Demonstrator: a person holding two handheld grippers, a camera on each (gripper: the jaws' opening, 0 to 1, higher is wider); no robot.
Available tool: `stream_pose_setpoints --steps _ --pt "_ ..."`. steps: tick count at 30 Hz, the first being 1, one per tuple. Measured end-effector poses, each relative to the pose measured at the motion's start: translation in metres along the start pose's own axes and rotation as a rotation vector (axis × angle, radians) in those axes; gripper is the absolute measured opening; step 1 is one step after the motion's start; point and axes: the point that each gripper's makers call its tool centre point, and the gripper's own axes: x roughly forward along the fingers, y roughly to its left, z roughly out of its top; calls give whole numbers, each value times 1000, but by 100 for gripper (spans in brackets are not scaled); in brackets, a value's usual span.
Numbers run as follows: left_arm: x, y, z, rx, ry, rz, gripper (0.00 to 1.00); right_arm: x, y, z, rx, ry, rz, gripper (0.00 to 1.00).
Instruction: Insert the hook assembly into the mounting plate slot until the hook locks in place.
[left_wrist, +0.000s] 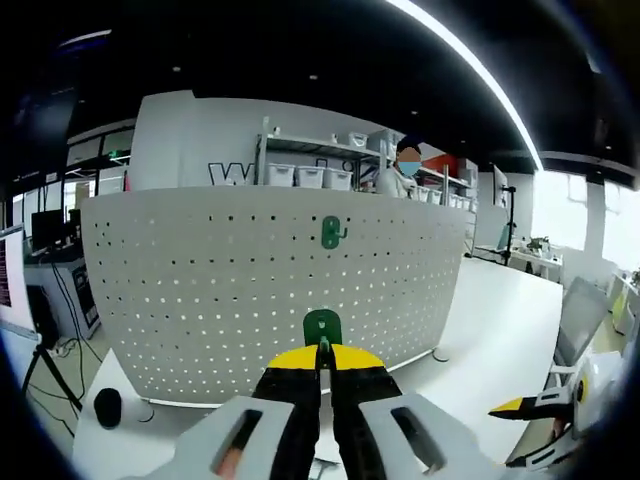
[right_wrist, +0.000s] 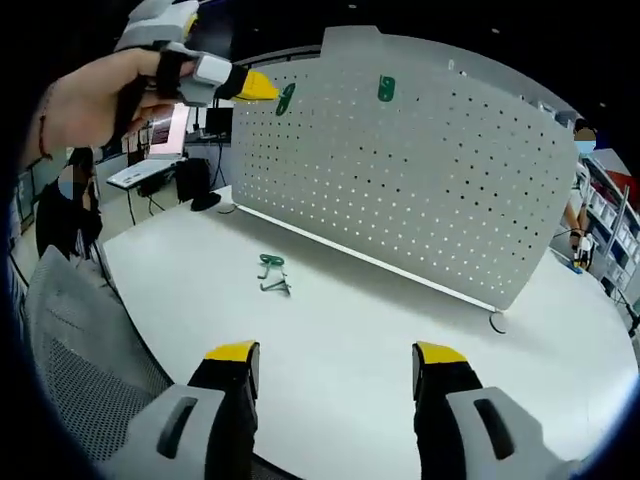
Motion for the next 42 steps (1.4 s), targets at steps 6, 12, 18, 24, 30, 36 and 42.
stream_pose_setpoints --steps 6,12,18,24,30,36,42 --pt "9 4 5 26 -25 40 1 2 9 0 -15 -15 15 67" --pt "15 9 3 25 -38 104 1 7 13 -4 -38 3 27 68" --pt "26 10 4 21 -40 125 1 8 13 -3 -42 -9 26 69" --pt "39 13 16 25 -60 152 1 9 13 -3 -52 -9 19 69" --pt "52 11 30 37 -91 169 1 10 11 -4 -46 -7 16 68" --pt "64 17 44 60 -116 210 1 10 12 -3 -47 -10 21 67" --pt "77 21 63 48 -162 240 1 9 8 -2 -43 -17 9 64"
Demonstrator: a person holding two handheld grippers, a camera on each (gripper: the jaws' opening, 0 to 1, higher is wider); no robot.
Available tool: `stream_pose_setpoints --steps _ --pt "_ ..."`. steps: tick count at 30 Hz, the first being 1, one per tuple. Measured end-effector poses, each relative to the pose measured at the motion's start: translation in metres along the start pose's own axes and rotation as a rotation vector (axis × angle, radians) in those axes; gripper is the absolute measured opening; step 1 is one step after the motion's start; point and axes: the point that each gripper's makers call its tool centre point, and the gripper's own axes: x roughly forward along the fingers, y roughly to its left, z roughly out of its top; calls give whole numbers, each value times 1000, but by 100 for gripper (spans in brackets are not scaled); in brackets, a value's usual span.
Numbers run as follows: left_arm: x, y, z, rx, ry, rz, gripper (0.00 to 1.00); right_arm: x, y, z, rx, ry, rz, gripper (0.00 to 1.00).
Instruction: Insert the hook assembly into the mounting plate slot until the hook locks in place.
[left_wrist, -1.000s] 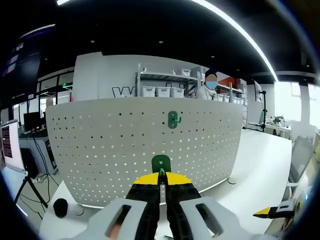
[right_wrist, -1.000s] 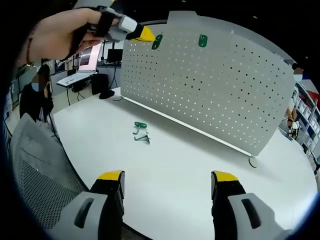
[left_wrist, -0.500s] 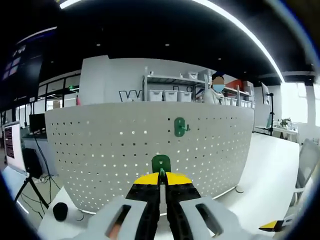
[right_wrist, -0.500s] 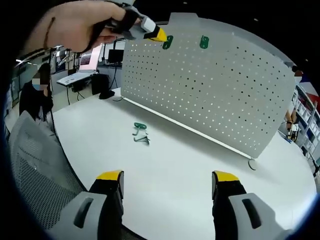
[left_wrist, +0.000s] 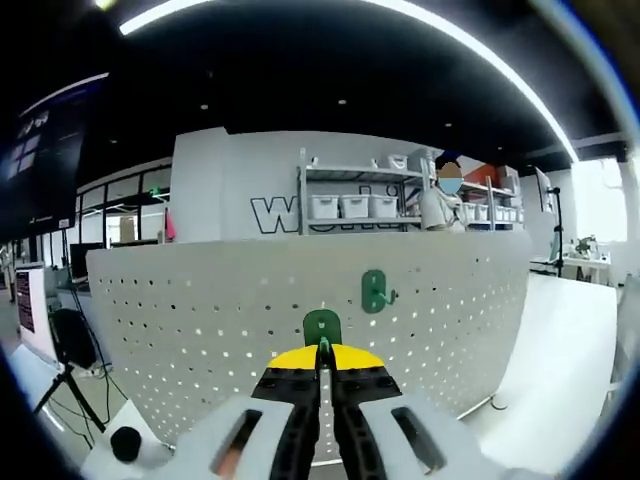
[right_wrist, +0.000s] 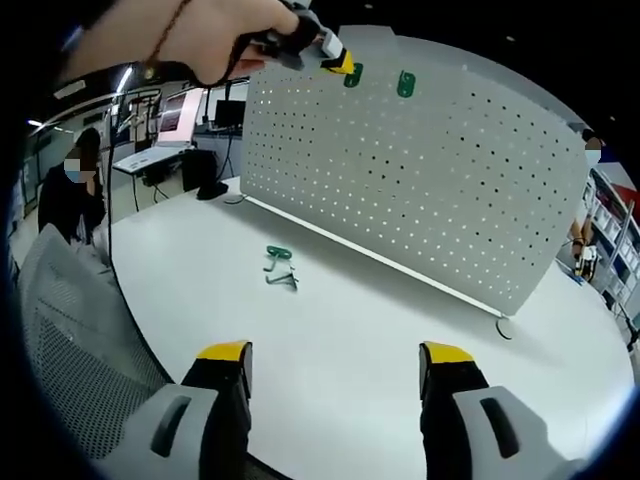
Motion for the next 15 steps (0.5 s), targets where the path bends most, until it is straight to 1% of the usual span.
stream_pose_setpoints --steps 2,3,6,15 --pt "4 0 6 0 -18 8 1 0 0 0 5 1 0 64" --pt "7 0 10 -8 -36 9 1 0 0 0 4 1 1 63" --pt "12 -2 16 -2 -61 15 1 0 2 0 0 2 7 63" --pt "25 -2 14 24 -73 36 1 0 -1 1 10 -7 -1 61"
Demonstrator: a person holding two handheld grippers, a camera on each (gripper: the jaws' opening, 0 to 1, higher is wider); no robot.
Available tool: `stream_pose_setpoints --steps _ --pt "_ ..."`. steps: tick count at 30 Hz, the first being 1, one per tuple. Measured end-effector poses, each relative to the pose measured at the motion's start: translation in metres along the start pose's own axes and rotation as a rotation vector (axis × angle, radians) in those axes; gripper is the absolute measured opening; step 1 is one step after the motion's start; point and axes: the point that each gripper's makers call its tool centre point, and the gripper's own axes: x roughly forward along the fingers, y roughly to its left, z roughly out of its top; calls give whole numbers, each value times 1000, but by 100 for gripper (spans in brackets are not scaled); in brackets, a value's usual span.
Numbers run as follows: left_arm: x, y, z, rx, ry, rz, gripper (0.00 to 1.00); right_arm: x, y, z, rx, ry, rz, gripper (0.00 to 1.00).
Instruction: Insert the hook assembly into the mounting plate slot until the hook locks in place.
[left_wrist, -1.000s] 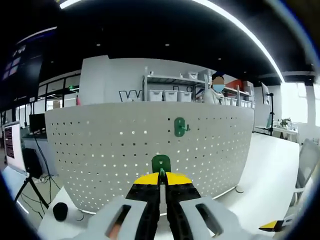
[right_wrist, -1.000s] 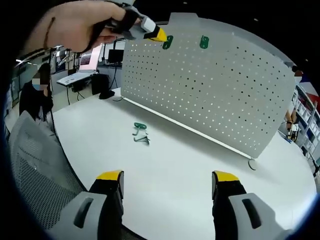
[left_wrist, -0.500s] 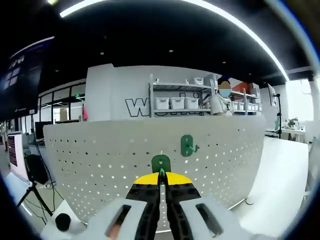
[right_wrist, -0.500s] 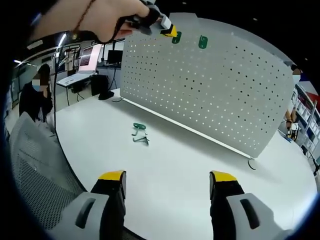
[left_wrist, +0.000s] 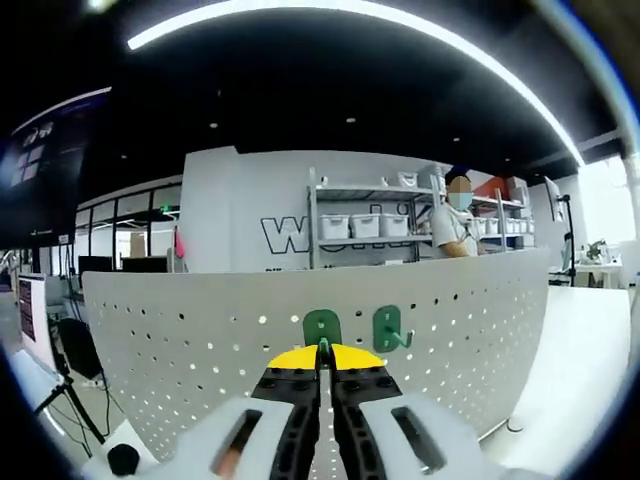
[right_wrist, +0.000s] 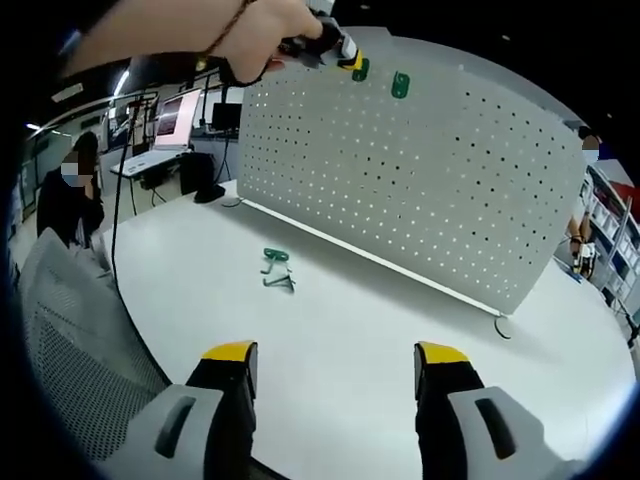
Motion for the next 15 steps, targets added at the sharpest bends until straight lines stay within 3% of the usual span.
stream_pose_setpoints --steps 15 --pt "15 -3 1 30 -16 16 1 0 0 -3 3 10 1 60"
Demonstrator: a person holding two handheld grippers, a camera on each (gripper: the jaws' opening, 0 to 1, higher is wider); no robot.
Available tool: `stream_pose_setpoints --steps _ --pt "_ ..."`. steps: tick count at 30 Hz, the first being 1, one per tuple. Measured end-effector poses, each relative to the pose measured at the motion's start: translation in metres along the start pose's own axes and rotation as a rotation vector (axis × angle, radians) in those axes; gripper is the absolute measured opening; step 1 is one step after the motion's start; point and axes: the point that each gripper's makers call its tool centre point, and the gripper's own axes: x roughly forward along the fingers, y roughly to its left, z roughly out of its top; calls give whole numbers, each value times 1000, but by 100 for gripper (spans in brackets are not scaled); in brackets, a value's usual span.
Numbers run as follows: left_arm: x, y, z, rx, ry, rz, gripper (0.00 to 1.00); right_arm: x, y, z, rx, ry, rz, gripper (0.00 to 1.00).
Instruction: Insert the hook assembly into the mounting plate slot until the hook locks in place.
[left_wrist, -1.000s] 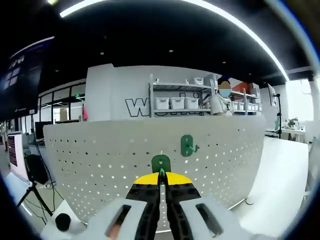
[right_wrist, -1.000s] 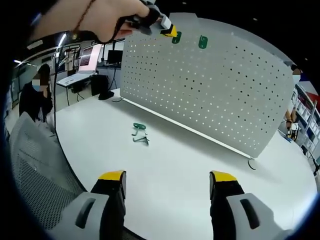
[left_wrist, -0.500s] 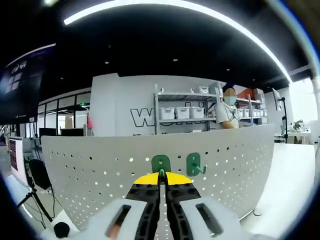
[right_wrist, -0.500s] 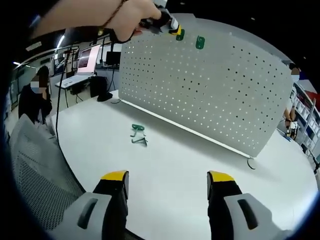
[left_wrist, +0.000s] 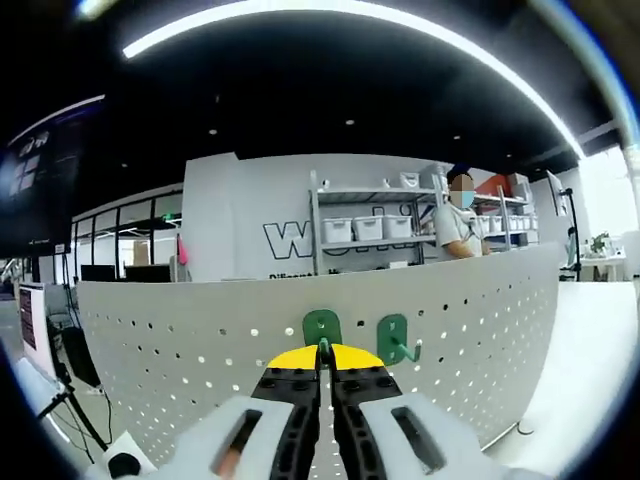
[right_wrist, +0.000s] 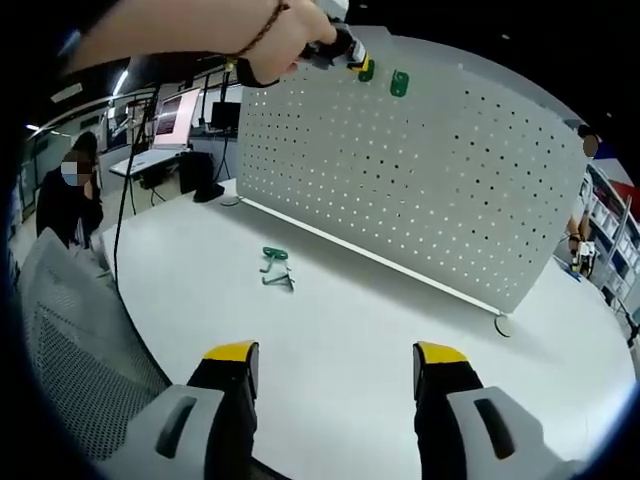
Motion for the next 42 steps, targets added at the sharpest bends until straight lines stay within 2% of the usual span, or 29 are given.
stream_pose_setpoints --steps 3,4,15,27,34,38,42 --pt "1 0 -2 11 1 5 1 0 0 0 2 -1 0 59" --pt "1 0 0 41 -9 11 1 0 0 0 3 0 0 59" --pt "3 -1 -4 36 -4 25 2 0 0 1 4 -1 4 58" --pt "9 -2 -13 3 23 32 2 0 0 0 4 1 5 58" --pt "10 -2 -13 -3 18 45 1 0 -1 0 3 3 1 58" --pt "9 -2 -13 22 20 36 2 0 -2 0 -1 1 -4 58" --pt "9 0 -13 -21 36 29 2 0 -2 0 -6 1 -8 58"
